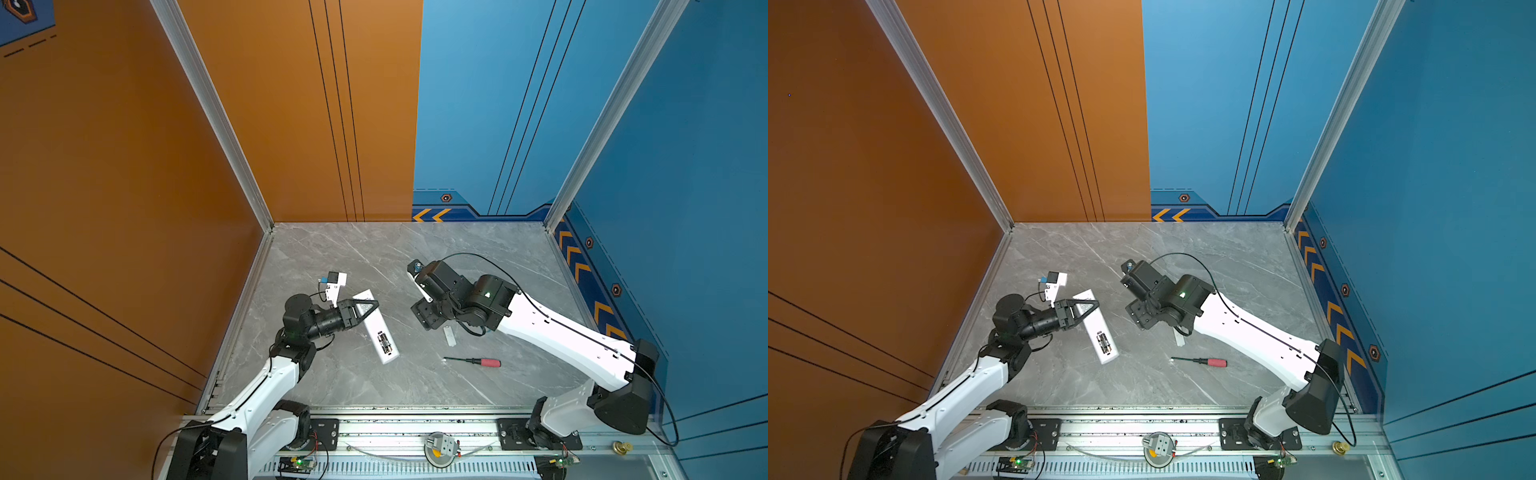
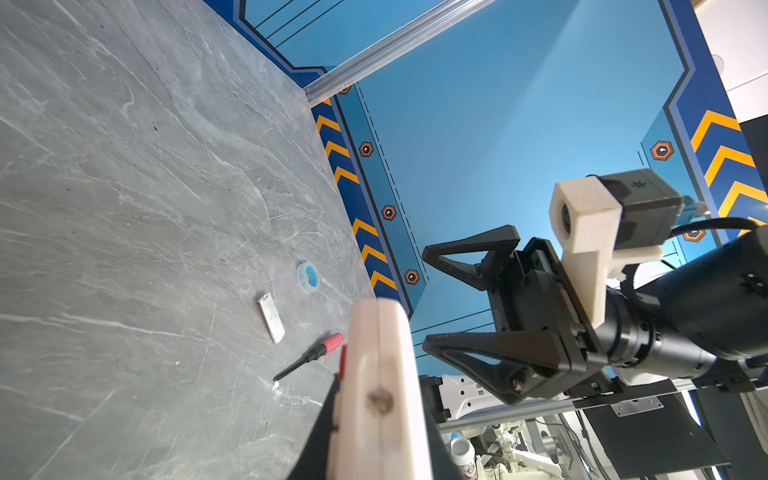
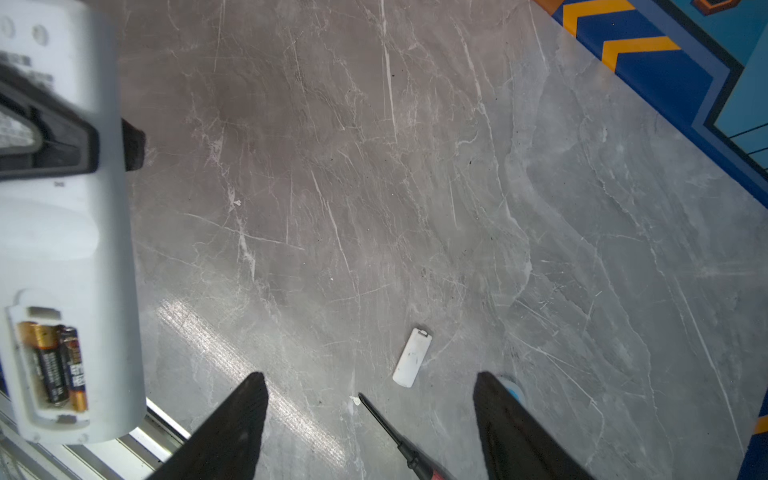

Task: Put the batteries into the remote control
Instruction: 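Lift the right gripper off the remote and draw it back, then move the open right gripper over the white battery cover on the table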

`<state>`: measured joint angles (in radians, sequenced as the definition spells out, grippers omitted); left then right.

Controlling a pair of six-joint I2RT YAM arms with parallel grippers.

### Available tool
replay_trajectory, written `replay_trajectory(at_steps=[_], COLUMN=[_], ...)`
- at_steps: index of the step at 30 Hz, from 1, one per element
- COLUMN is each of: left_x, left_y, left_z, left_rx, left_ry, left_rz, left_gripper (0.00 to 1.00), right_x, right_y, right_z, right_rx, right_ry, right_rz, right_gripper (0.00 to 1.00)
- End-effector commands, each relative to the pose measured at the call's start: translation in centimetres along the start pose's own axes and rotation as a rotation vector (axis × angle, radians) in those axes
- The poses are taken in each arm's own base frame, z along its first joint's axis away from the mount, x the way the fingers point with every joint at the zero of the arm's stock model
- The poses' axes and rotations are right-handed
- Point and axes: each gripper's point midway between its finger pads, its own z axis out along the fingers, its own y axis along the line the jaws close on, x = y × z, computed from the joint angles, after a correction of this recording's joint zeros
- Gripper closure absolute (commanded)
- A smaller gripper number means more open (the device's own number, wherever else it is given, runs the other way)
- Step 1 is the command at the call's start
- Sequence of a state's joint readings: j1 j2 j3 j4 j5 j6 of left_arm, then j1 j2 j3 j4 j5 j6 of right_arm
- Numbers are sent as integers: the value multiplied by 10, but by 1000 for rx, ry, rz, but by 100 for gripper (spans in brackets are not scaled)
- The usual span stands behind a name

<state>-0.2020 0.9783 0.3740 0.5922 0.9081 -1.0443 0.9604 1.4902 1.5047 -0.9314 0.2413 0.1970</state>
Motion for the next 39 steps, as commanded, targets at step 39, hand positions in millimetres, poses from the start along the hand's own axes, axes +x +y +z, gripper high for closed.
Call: replay_trajectory(at_steps=[39], left_x=[-13], left_y=[19], left_z=[-8], left_rx=[-76], left_ry=[-121], left_rz=[29], left_gripper=[100], right_x=[96], right_y=[-61], right_z=[70], right_rx=[187], right_ry=[230], right_rz=[301], right_gripper=[8])
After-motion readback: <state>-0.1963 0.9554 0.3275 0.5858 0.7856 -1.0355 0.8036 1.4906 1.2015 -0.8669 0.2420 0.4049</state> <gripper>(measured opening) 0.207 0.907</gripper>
